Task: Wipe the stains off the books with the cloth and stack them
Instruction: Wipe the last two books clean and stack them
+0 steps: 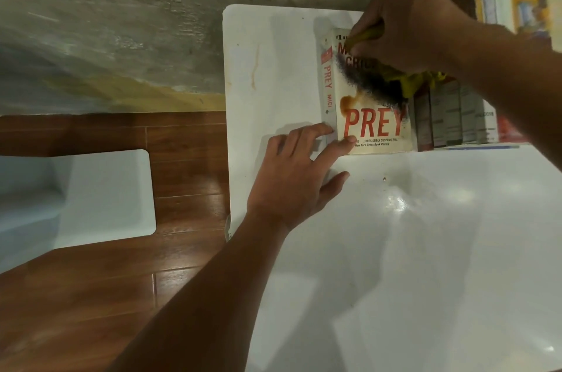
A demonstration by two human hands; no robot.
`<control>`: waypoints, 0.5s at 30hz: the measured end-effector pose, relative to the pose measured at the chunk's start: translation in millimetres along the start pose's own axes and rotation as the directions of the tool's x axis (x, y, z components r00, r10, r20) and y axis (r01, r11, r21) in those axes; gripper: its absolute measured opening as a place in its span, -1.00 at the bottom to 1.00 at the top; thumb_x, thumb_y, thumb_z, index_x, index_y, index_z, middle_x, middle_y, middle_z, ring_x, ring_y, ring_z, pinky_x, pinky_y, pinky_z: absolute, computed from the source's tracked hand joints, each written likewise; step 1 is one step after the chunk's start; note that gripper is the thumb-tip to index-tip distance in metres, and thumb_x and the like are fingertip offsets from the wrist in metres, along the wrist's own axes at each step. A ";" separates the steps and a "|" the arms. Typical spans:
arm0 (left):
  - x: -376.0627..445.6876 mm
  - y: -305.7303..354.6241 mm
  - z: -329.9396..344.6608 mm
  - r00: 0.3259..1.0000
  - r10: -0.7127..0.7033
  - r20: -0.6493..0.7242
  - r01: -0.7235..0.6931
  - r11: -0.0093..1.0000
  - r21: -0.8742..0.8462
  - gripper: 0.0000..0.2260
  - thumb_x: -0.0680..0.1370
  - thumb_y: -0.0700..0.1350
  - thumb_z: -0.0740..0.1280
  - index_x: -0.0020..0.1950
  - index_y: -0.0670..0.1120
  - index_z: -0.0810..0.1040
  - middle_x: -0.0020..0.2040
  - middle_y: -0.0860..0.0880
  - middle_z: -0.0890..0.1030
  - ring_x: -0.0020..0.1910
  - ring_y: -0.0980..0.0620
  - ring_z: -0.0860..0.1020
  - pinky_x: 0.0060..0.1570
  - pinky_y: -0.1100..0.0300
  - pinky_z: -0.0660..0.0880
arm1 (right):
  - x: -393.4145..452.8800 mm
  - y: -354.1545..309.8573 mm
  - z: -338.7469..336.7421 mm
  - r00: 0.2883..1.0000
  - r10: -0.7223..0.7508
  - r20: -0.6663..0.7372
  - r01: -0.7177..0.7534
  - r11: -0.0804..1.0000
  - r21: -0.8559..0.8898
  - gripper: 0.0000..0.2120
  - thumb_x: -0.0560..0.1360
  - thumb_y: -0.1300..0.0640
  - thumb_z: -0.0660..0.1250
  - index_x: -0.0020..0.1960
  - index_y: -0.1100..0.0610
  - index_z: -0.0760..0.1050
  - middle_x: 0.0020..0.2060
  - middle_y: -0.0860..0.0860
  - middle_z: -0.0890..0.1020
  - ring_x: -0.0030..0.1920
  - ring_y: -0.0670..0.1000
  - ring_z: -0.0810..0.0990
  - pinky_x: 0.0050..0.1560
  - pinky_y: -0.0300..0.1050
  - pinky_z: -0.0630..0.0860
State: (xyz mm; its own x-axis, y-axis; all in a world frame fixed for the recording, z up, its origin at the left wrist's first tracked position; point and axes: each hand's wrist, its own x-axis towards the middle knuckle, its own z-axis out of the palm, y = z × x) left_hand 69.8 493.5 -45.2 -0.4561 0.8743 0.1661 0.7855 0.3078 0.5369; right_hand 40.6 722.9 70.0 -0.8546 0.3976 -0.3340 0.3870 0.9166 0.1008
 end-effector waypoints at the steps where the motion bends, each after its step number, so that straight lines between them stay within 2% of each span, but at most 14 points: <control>1: 0.1 -0.6 0.0 1.000 0.001 0.000 -0.001 1.000 -0.003 -0.56 0.55 0.17 0.40 0.38 0.02 0.54 0.35 -0.11 0.54 0.27 -0.12 0.52 0.20 -0.06 0.48 | -2.0 -0.3 -0.2 0.999 0.005 0.035 -0.006 1.000 0.030 -0.63 0.55 -0.05 0.36 0.28 0.13 0.56 0.09 0.10 0.63 -0.12 0.07 0.56 -0.05 -0.09 0.52; 3: 0.1 -1.5 -0.3 1.000 -0.003 0.001 0.003 1.000 -0.008 -0.56 0.54 0.17 0.40 0.37 0.02 0.55 0.35 -0.11 0.54 0.27 -0.12 0.52 0.21 -0.07 0.48 | -5.2 0.0 -1.2 0.998 0.021 0.052 -0.024 0.998 0.055 -0.61 0.54 -0.06 0.38 0.26 0.14 0.56 0.07 0.10 0.64 -0.19 0.05 0.56 -0.19 -0.14 0.53; 6: -0.2 -1.0 0.1 1.000 -0.008 -0.003 0.008 1.000 -0.011 -0.55 0.54 0.16 0.41 0.37 0.01 0.55 0.35 -0.12 0.55 0.27 -0.13 0.53 0.21 -0.07 0.48 | -10.1 0.2 -0.6 0.999 0.027 0.031 -0.027 0.999 0.030 -0.63 0.55 -0.05 0.37 0.26 0.14 0.57 0.09 0.12 0.63 -0.16 0.07 0.57 -0.14 -0.09 0.59; 10: 0.5 -1.0 -0.9 1.000 -0.005 0.001 0.005 1.000 -0.008 -0.55 0.54 0.16 0.41 0.38 0.02 0.54 0.35 -0.12 0.54 0.28 -0.12 0.52 0.22 -0.07 0.47 | -15.9 -2.2 -1.5 0.991 0.004 0.136 -0.011 0.998 0.058 -0.58 0.52 -0.09 0.40 0.29 0.11 0.56 0.11 0.09 0.64 -0.29 -0.05 0.49 -0.29 -0.22 0.50; 13: 0.3 -0.7 -0.1 1.000 0.001 -0.013 -0.001 1.000 0.004 -0.55 0.53 0.15 0.42 0.38 0.01 0.55 0.34 -0.12 0.54 0.27 -0.13 0.52 0.21 -0.06 0.46 | -19.1 -1.9 -0.9 0.996 0.057 0.070 -0.062 0.995 0.077 -0.62 0.55 -0.07 0.37 0.27 0.10 0.57 0.13 0.10 0.63 -0.21 0.00 0.54 -0.15 -0.12 0.58; 14: -0.1 -0.8 0.2 1.000 0.005 -0.019 -0.004 1.000 0.005 -0.55 0.53 0.15 0.42 0.38 0.01 0.55 0.34 -0.12 0.54 0.27 -0.12 0.52 0.21 -0.05 0.46 | -20.9 -2.7 0.0 0.996 0.045 0.083 -0.050 0.997 0.055 -0.62 0.55 -0.08 0.36 0.28 0.09 0.57 0.13 0.11 0.63 -0.17 0.03 0.56 -0.10 -0.09 0.59; 15: -0.6 -1.1 0.3 1.000 0.008 -0.021 -0.008 1.000 0.006 -0.55 0.53 0.15 0.42 0.38 0.01 0.55 0.34 -0.12 0.55 0.26 -0.12 0.52 0.21 -0.04 0.46 | -22.0 -3.7 0.7 0.993 0.021 0.117 -0.025 0.999 0.039 -0.61 0.55 -0.10 0.36 0.29 0.07 0.57 0.13 0.11 0.63 -0.20 0.02 0.55 -0.13 -0.11 0.58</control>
State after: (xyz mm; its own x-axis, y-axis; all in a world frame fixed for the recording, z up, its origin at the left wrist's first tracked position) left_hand 69.4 492.7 -46.2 -0.4589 0.8684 0.1879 0.7913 0.3033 0.5309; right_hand 58.2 710.8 76.3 -0.8001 0.4087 -0.4390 0.4218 0.9038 0.0727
